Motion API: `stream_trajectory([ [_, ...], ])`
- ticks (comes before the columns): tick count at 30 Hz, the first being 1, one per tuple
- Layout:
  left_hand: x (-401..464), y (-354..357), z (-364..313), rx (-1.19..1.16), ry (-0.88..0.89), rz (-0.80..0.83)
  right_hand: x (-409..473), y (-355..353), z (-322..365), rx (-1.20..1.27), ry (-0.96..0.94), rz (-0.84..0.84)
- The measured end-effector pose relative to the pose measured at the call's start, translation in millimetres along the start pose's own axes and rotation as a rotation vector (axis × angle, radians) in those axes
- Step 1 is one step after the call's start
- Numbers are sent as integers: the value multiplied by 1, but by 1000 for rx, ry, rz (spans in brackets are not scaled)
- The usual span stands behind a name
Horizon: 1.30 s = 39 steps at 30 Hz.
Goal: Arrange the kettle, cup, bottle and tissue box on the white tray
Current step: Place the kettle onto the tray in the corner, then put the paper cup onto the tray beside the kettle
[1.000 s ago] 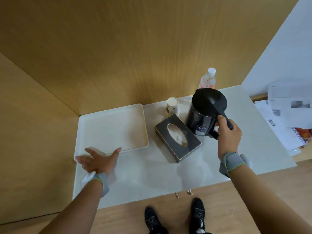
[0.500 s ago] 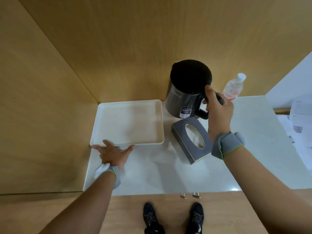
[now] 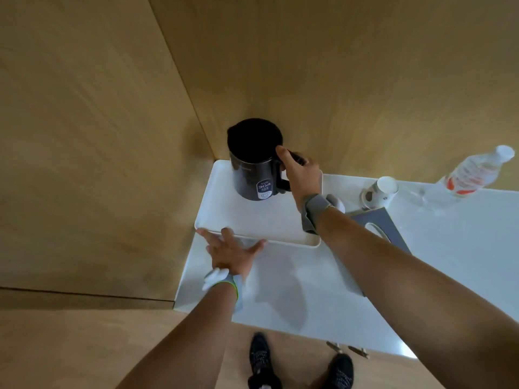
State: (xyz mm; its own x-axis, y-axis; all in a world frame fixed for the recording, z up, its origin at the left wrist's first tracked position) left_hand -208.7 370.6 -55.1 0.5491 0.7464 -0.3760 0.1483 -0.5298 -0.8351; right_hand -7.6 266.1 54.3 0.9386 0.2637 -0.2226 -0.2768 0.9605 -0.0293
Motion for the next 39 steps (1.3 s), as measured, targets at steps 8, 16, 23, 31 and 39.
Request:
stream_trajectory([
  [8, 7, 5, 6, 49, 39, -75, 33, 55, -24, -49, 26, 75],
  [16, 14, 18, 11, 93, 55, -132, 42, 80, -29, -79, 33, 114],
  [23, 9, 17, 7, 84, 62, -91, 42, 79, -24, -117, -12, 155],
  [31, 8, 14, 5, 23, 77, -57, 30, 21, -21, -221, -107, 122],
  [39, 10, 15, 8, 39, 61, -87, 18, -162, -27, -641, -134, -496],
])
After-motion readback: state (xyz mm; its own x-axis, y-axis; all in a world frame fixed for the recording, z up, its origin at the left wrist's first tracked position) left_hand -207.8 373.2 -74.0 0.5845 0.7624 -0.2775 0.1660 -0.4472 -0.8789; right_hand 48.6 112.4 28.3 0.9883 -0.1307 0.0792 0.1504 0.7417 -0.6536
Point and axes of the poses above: each hand's wrist, its own x-axis towards the middle knuckle, its own y-axis out of the palm, z = x × y, the point moved 4 cm from there along x, towards the middle knuckle, and after that the axes turned 2 degrees about z, right-handed, at the moved point
